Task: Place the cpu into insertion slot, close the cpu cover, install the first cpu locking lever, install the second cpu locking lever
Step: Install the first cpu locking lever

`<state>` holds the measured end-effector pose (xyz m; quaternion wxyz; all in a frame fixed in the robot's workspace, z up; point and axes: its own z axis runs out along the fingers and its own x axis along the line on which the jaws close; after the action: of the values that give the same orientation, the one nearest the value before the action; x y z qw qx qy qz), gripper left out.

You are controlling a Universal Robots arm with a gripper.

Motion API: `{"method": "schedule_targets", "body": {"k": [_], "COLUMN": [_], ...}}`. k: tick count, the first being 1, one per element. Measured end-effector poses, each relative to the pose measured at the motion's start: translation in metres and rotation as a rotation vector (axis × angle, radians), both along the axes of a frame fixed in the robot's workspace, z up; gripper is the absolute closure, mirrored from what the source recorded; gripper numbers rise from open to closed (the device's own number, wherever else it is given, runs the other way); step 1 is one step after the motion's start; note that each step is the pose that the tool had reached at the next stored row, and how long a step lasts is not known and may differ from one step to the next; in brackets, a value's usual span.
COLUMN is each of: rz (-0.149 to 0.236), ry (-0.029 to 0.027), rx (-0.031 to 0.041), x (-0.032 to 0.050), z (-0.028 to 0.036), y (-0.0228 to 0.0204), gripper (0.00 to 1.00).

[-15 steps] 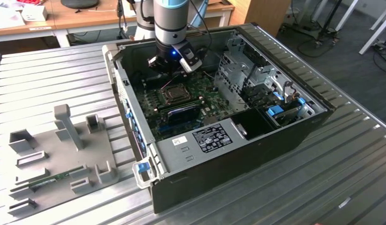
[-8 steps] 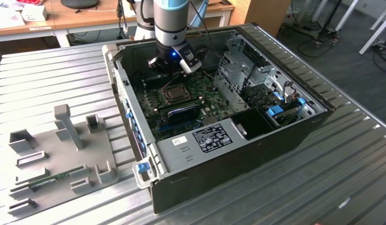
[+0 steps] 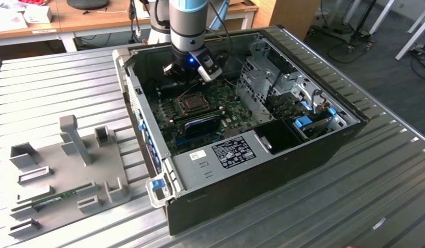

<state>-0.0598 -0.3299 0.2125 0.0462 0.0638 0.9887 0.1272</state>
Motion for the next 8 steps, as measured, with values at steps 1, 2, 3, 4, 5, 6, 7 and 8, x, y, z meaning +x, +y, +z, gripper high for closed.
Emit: {"method": "schedule_targets", "body": {"k": [1,2,3,4,5,6,7,8], "rz": [0.000,0.000,0.000,0.000,0.000,0.000,0.000,0.000], "ry": [0.0000,0.0000,0.0000,0.0001,0.0000,0.0000,0.0000,0.0000], "rx": [0.0000,-0.0001,-0.0001,-0.0001,-0.0001,-0.0001,0.0000,0.0000], "x": [0.0000,0.0000,0.0002,0.0003,0.0006,0.0009,0.0014,0.0019], "z": [-0.0002,-0.0005,-0.0007,-0.0008,-0.0011,-0.0012,-0.0014,-0.0016], "y": [0.0000,0.0000,0.0000,0.0000,0.0000,0.0000,0.0000,0.0000], "gripper": [0.90,0.90,0.90,0.90,0.90,0.90,0.90,0.90]}}
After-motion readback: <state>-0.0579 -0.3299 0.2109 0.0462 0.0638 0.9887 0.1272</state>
